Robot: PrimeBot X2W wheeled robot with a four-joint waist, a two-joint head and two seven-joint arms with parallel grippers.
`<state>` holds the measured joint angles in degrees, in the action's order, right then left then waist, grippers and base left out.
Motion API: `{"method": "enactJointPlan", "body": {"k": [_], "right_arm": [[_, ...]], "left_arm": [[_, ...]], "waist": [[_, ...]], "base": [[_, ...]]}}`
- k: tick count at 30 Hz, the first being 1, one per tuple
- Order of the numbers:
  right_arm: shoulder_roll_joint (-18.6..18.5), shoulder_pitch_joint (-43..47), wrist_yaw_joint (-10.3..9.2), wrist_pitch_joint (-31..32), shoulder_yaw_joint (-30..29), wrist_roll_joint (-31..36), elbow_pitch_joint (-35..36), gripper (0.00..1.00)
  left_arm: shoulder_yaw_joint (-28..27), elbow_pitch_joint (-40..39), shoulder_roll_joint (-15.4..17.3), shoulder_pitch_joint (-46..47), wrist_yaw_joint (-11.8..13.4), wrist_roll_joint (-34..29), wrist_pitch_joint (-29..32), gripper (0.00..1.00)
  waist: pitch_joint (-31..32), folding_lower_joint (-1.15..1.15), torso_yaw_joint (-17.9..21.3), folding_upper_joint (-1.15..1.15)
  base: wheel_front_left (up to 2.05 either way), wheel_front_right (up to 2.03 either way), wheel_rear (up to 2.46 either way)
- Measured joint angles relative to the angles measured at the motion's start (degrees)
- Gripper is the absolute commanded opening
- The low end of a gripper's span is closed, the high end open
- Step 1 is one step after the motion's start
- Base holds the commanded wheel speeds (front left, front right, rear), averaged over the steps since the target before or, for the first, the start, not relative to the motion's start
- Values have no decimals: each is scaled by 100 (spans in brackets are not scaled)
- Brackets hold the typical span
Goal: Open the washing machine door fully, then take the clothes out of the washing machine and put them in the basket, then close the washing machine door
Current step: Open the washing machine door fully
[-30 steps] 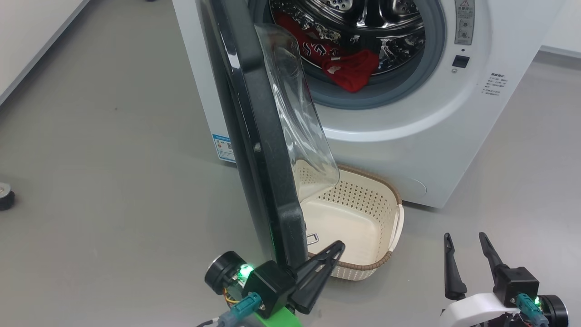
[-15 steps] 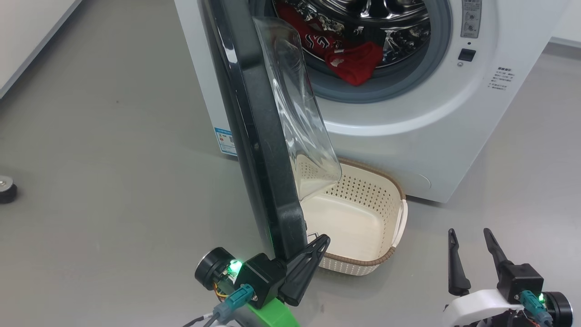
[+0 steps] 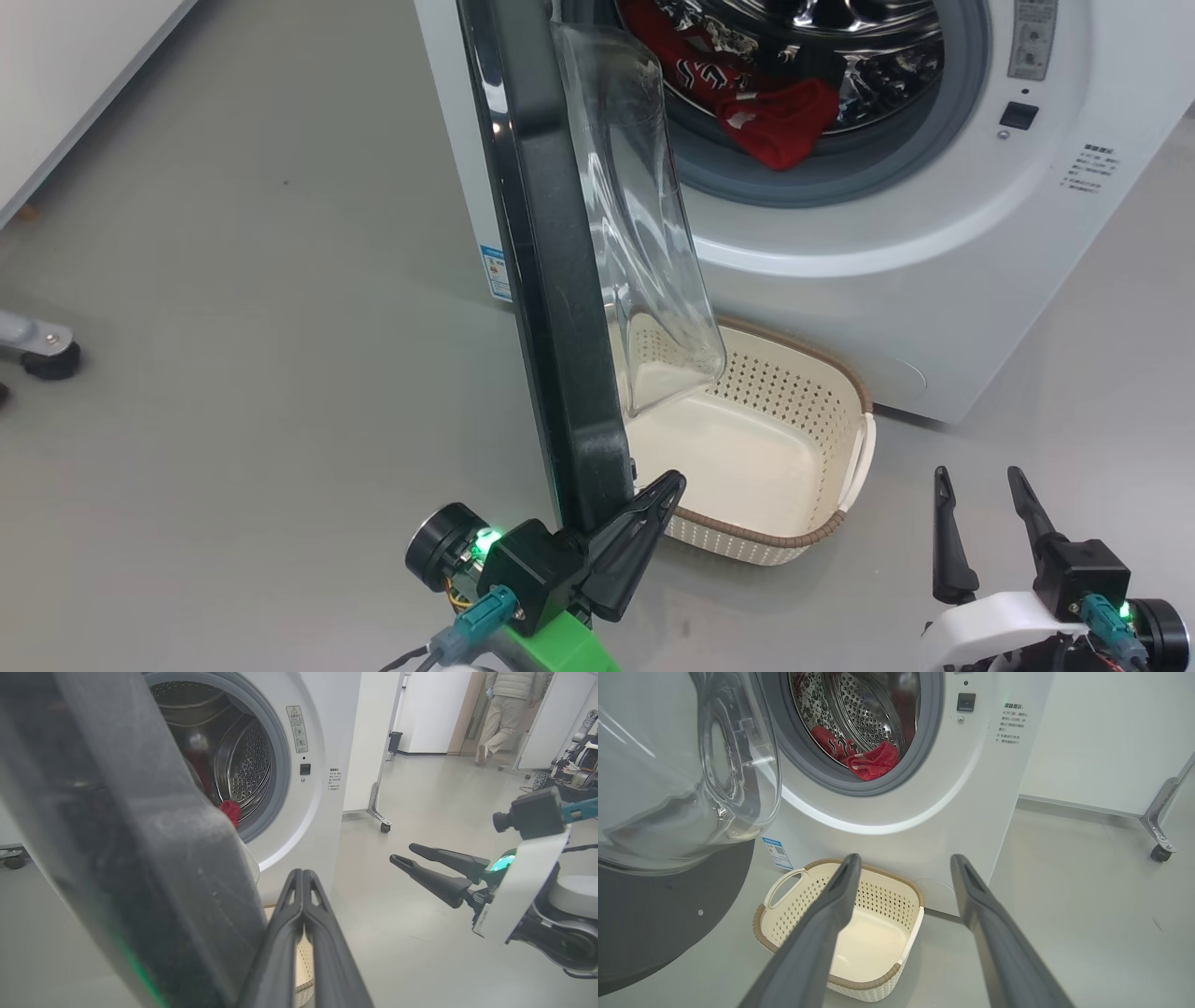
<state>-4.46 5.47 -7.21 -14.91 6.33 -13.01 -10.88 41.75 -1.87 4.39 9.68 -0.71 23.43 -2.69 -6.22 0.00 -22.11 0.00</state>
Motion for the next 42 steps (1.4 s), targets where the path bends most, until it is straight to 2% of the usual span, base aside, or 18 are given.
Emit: {"method": "enactJointPlan", "body": {"k": [14, 20, 25, 31, 42], "right_arm": [[-46, 1, 7, 0, -113, -1, 23, 100], [-53, -222, 172, -1, 149, 56, 20, 100], [-67, -364, 261, -1, 212, 113, -70, 100], [-114, -415, 263, -1, 218, 152, -124, 100], [-138, -506, 270, -1, 188, 164, -205, 100]], "left_arm": [[49, -14, 0, -39, 48, 1, -168, 0], [-194, -101, 59, -289, 287, -2, -350, 0], [-513, -75, 160, -309, 469, -33, -470, 0], [-914, -75, 210, -389, 576, -33, -606, 0], [-2105, 214, 456, -389, 672, 63, -806, 0]], "waist": [[-17, 0, -638, 0], [-94, 0, -897, 0], [-152, 0, -967, 0], [-235, 0, -988, 0], [-296, 0, -996, 0]], "base": [[0, 0, 0], [0, 0, 0], [0, 0, 0], [0, 0, 0], [0, 0, 0]]}}
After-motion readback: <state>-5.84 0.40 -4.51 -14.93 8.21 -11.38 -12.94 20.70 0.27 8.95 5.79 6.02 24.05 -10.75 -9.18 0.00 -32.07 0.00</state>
